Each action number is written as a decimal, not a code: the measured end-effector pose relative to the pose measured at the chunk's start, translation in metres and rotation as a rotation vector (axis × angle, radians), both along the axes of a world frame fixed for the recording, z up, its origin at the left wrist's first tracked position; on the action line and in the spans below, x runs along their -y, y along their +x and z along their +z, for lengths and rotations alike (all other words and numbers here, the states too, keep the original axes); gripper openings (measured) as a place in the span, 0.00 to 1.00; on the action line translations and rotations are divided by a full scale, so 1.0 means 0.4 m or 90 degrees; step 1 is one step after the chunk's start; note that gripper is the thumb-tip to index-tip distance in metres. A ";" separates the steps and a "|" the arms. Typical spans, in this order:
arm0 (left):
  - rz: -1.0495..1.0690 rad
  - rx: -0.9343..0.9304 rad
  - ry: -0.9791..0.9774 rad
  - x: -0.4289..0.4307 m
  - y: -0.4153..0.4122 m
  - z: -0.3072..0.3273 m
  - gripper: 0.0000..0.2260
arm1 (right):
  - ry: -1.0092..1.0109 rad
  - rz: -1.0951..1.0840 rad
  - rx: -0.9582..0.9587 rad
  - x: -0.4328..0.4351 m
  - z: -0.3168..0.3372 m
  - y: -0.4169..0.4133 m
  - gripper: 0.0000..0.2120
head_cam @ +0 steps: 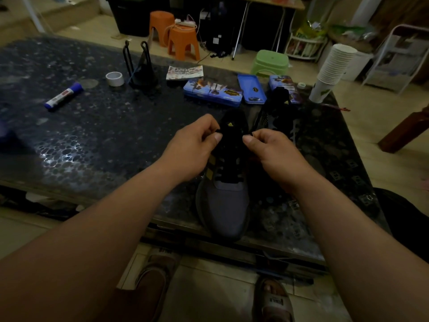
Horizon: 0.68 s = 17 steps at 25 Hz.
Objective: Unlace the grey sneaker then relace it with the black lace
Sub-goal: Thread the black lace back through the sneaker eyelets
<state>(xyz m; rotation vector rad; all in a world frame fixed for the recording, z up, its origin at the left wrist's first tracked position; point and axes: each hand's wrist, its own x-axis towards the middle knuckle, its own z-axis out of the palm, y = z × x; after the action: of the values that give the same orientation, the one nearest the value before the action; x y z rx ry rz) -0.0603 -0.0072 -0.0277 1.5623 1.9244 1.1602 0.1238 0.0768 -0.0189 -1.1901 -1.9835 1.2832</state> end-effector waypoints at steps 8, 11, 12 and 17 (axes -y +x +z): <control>0.009 0.117 -0.076 -0.006 -0.017 -0.004 0.10 | -0.063 -0.019 -0.053 -0.019 -0.008 0.031 0.16; 0.043 0.063 -0.072 -0.019 -0.010 -0.014 0.05 | -0.020 -0.080 -0.040 -0.024 -0.027 0.013 0.03; 0.043 0.058 -0.067 -0.022 -0.006 -0.012 0.05 | -0.006 -0.087 -0.051 -0.022 -0.022 0.005 0.04; 0.023 0.074 -0.011 -0.020 -0.004 -0.004 0.10 | 0.057 -0.066 -0.093 -0.016 -0.005 0.000 0.10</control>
<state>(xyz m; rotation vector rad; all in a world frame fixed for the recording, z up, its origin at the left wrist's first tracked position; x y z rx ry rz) -0.0618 0.0007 -0.0292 1.4238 1.8884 1.2187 0.1237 0.0830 -0.0207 -1.1096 -1.8301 1.1822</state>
